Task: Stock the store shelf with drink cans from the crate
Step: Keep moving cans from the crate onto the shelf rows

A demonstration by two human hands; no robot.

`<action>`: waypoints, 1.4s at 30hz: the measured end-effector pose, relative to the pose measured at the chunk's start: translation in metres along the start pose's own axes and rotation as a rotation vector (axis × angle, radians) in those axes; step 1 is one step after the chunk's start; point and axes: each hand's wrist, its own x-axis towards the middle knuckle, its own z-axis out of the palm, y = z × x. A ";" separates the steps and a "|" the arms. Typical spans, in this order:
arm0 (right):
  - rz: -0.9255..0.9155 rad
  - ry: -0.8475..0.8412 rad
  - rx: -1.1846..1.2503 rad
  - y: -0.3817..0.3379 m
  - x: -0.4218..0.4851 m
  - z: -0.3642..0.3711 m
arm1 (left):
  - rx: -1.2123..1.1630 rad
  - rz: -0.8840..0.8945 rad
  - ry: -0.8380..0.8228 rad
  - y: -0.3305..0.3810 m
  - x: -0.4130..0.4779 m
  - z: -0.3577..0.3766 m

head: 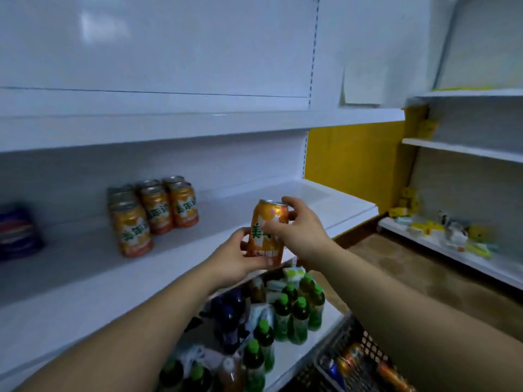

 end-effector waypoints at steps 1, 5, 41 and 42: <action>-0.013 -0.028 -0.001 -0.007 -0.001 0.012 | 0.007 -0.013 0.024 -0.003 -0.009 -0.013; -0.037 -0.154 0.042 -0.019 0.000 0.058 | 0.171 -0.098 0.161 -0.035 -0.036 -0.060; -0.268 -0.293 -0.089 0.007 0.098 0.225 | 0.904 -0.448 0.195 -0.120 -0.065 -0.128; -0.264 -0.292 -0.088 0.006 0.097 0.226 | 0.903 -0.448 0.194 -0.119 -0.065 -0.128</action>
